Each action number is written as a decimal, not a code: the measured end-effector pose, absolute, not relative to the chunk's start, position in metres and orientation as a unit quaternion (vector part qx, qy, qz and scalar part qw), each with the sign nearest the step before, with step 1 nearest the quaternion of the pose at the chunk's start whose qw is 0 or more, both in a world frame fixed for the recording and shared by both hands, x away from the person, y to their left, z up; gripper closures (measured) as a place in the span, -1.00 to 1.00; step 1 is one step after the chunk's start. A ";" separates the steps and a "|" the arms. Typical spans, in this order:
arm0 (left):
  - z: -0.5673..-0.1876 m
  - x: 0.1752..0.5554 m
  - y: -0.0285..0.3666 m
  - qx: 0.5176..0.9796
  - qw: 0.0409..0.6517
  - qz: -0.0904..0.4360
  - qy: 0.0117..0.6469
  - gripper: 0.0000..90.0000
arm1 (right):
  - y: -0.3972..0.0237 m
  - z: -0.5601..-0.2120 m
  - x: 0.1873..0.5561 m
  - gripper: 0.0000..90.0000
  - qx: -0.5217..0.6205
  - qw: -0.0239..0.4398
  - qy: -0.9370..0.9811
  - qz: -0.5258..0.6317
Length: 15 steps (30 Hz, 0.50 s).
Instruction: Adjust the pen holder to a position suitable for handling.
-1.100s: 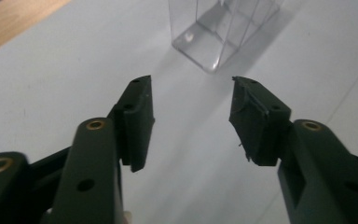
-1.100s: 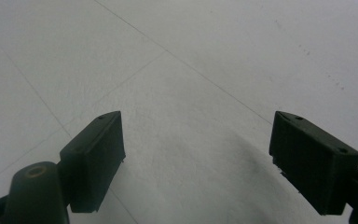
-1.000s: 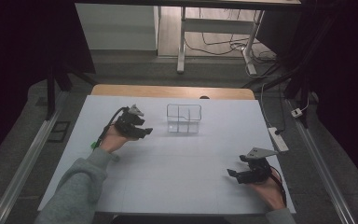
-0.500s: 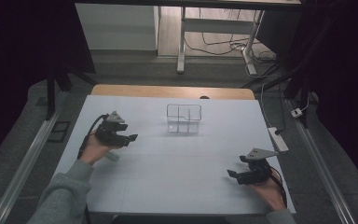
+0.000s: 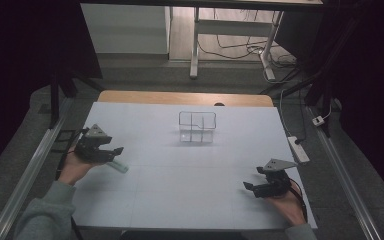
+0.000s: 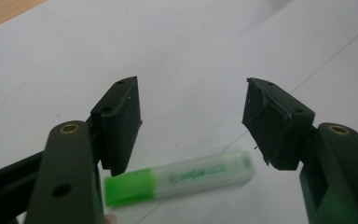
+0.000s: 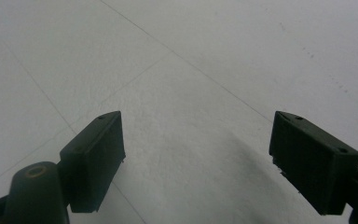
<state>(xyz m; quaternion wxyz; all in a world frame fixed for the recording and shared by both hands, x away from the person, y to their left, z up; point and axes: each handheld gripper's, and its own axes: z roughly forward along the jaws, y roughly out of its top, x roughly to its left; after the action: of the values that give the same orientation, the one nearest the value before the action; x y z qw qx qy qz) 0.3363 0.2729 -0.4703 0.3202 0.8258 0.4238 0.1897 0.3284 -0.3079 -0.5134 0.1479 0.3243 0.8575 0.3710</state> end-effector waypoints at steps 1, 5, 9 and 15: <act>-0.470 0.335 0.276 0.825 0.319 0.192 0.426 -0.18 | -0.308 -0.513 0.328 -0.61 0.324 0.148 0.858 0.371; -0.471 0.332 0.290 0.820 0.314 0.197 0.436 -0.16 | -0.308 -0.514 0.329 -0.61 0.324 0.148 0.859 0.369; -0.472 0.330 0.299 0.817 0.309 0.198 0.444 -0.16 | -0.307 -0.514 0.329 -0.61 0.325 0.149 0.859 0.367; -0.474 0.331 0.311 0.816 0.298 0.197 0.454 -0.09 | -0.307 -0.514 0.328 -0.61 0.325 0.147 0.859 0.366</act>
<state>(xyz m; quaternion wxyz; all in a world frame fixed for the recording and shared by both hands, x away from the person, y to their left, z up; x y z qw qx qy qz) 0.3307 0.3111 -0.4739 0.2977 0.8164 0.4541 0.1967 0.3283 -0.3066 -0.5139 0.1474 0.3252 0.8594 0.3659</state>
